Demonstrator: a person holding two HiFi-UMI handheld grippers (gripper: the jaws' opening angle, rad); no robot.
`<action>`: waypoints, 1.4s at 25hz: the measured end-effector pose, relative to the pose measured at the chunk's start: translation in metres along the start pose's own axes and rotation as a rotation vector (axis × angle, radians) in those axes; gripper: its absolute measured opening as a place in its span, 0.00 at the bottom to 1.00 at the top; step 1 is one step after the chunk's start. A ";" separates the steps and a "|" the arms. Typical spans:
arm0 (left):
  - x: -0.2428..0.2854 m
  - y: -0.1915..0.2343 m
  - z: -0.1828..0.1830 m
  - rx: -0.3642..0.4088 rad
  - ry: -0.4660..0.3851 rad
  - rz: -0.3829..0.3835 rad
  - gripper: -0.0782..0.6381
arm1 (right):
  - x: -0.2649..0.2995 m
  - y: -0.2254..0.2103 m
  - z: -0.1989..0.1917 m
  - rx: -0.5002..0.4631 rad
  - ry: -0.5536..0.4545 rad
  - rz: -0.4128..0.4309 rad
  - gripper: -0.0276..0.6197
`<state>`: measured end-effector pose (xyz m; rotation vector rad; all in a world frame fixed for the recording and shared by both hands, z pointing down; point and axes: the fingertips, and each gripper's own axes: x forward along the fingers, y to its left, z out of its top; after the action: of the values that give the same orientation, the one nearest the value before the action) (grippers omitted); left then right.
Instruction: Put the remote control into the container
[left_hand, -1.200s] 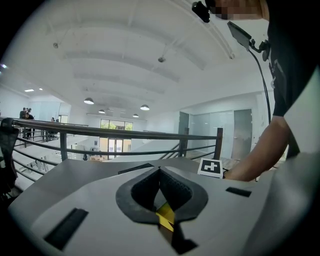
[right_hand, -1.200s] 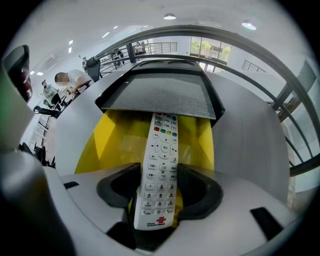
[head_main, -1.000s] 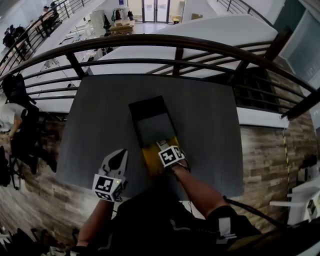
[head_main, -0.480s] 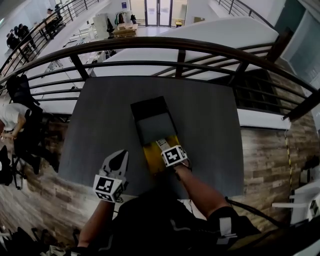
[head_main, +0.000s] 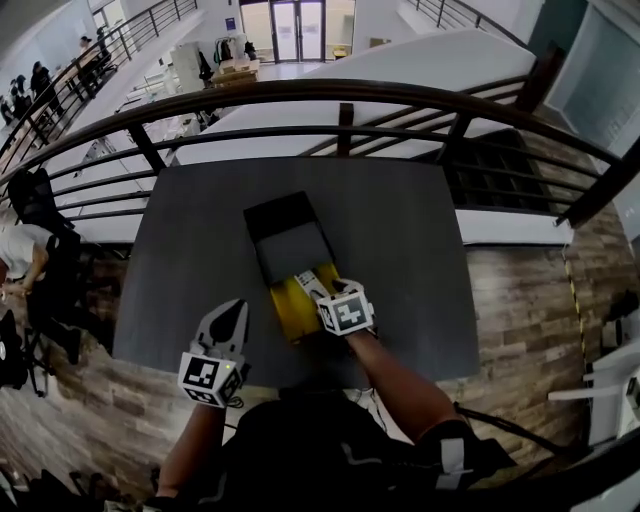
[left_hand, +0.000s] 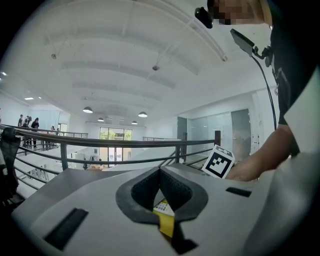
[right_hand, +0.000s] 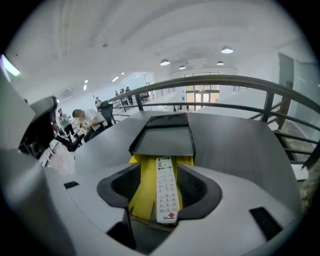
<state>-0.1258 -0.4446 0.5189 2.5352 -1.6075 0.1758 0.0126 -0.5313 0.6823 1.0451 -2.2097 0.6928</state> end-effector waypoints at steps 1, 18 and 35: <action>-0.002 -0.006 0.002 0.001 -0.007 -0.004 0.12 | -0.012 -0.003 0.008 -0.002 -0.047 -0.013 0.38; -0.050 -0.078 0.020 0.010 -0.057 0.052 0.12 | -0.147 0.053 0.025 0.015 -0.355 0.265 0.05; -0.119 -0.044 0.031 0.004 -0.111 -0.045 0.12 | -0.186 0.139 0.032 -0.007 -0.470 0.170 0.05</action>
<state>-0.1354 -0.3260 0.4662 2.6242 -1.5872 0.0345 -0.0126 -0.3830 0.5031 1.1119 -2.7268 0.5497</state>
